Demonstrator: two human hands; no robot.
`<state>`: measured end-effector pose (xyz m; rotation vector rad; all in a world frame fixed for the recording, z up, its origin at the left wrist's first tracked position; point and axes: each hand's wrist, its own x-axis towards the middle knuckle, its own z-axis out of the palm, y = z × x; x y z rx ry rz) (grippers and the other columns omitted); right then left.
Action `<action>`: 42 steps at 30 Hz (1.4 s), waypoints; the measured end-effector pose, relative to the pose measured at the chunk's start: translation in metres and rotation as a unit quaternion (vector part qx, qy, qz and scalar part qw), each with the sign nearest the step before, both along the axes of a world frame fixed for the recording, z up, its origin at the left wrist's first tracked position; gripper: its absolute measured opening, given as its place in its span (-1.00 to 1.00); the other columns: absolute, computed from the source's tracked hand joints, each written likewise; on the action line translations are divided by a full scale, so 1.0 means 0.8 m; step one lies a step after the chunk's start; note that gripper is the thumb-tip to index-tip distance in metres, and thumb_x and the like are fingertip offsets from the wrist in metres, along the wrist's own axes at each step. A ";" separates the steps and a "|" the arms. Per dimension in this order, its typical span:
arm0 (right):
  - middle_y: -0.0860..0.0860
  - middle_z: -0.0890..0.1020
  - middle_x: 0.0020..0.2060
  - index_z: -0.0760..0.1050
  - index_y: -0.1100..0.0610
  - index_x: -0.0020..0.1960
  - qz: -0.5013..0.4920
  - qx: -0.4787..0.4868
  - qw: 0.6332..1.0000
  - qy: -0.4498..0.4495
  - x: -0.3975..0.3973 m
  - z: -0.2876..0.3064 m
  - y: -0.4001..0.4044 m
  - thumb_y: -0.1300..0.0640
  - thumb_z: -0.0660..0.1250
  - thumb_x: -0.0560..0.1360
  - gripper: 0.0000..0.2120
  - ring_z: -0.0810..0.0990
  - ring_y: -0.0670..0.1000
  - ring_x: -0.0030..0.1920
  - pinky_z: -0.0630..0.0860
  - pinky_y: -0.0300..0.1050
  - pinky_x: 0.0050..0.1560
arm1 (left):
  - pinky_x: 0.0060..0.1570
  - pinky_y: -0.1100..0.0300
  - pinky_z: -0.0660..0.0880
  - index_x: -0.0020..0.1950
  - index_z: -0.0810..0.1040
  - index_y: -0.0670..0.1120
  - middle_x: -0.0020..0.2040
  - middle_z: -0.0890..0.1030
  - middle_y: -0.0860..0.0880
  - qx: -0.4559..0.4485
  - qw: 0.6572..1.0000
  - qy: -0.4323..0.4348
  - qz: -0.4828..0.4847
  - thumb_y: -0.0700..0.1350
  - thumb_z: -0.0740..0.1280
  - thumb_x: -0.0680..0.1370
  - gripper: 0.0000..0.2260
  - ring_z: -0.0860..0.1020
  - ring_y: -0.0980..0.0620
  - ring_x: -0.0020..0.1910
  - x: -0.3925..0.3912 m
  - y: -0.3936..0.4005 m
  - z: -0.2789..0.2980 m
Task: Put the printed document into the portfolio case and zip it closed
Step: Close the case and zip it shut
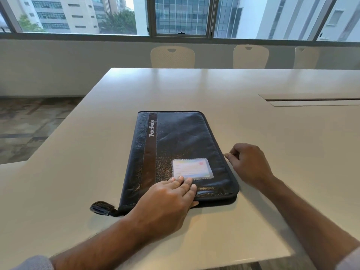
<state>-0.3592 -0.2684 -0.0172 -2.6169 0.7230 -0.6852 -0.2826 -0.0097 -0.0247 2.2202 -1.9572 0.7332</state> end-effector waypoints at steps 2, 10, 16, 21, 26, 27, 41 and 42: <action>0.01 0.60 -0.39 0.55 0.14 -0.29 0.000 -0.007 1.000 0.009 0.016 0.002 -0.008 0.09 0.41 0.47 -0.80 0.53 0.01 -0.36 0.39 -0.15 -0.31 | 0.09 0.10 0.59 0.14 0.69 -0.12 0.12 0.69 -0.11 0.001 1.000 -0.002 0.000 0.01 0.32 0.53 -0.69 0.67 -0.04 0.08 -0.001 0.001 0.000; 0.11 0.68 -0.24 0.62 0.20 -0.20 -0.010 -0.020 0.999 0.027 0.070 0.008 -0.033 0.09 0.41 0.47 -0.82 0.61 0.12 -0.23 0.57 0.02 -0.16 | 0.12 0.13 0.58 0.16 0.69 -0.08 0.13 0.68 -0.07 0.022 1.000 0.021 -0.006 0.04 0.33 0.53 -0.70 0.66 0.00 0.10 -0.005 0.005 0.004; 0.10 0.67 -0.27 0.59 0.18 -0.22 -0.012 -0.010 1.000 0.013 0.075 0.001 -0.038 0.07 0.40 0.48 -0.81 0.59 0.10 -0.25 0.56 0.01 -0.18 | 0.08 0.16 0.59 0.13 0.70 -0.05 0.13 0.69 -0.05 0.055 0.996 0.064 -0.001 0.07 0.35 0.52 -0.70 0.67 0.04 0.07 -0.005 0.009 0.012; 0.06 0.64 -0.32 0.59 0.18 -0.23 0.008 0.007 1.000 -0.004 0.068 -0.006 -0.042 0.09 0.38 0.50 -0.81 0.56 0.08 -0.29 0.53 -0.01 -0.23 | -0.19 0.14 0.58 0.10 0.64 0.04 -0.08 0.72 0.06 0.073 0.979 0.189 0.014 0.27 0.13 0.54 -0.56 0.67 0.06 -0.16 0.011 0.000 0.054; 0.04 0.64 -0.31 0.60 0.15 -0.21 0.049 0.006 0.999 -0.003 0.064 -0.005 -0.045 0.15 0.35 0.50 -0.86 0.54 0.04 -0.28 0.41 -0.13 -0.26 | -0.01 0.14 0.54 0.17 0.62 0.04 0.04 0.70 0.11 -0.002 0.984 0.165 0.067 0.31 0.16 0.49 -0.52 0.64 0.10 -0.03 0.071 -0.047 0.083; 0.04 0.64 -0.30 0.60 0.16 -0.20 0.057 0.007 0.998 -0.002 0.063 -0.006 -0.045 0.16 0.35 0.50 -0.87 0.54 0.03 -0.28 0.42 -0.13 -0.26 | 0.05 0.13 0.50 0.20 0.60 0.04 0.08 0.68 0.11 -0.002 0.982 0.167 0.085 0.31 0.16 0.50 -0.52 0.62 0.09 0.03 0.088 -0.058 0.081; 0.01 0.50 -0.34 0.42 0.10 -0.25 0.017 -0.050 0.998 0.017 0.078 -0.018 -0.046 0.09 0.28 0.54 -0.80 0.48 -0.01 -0.37 0.36 -0.15 -0.34 | 0.53 0.05 -0.15 0.61 -0.03 -0.08 0.62 -0.03 -0.05 0.098 0.931 0.248 0.248 0.47 -0.18 0.46 -0.12 -0.08 0.01 0.58 0.217 -0.158 -0.003; 0.02 0.49 -0.34 0.41 0.10 -0.26 0.016 -0.054 0.998 0.018 0.082 -0.019 -0.049 0.09 0.27 0.54 -0.79 0.47 0.01 -0.37 0.34 -0.15 -0.34 | 0.53 0.06 -0.16 0.61 -0.04 -0.08 0.62 -0.05 -0.05 0.101 0.932 0.244 0.247 0.47 -0.20 0.46 -0.12 -0.09 0.02 0.58 0.218 -0.159 -0.006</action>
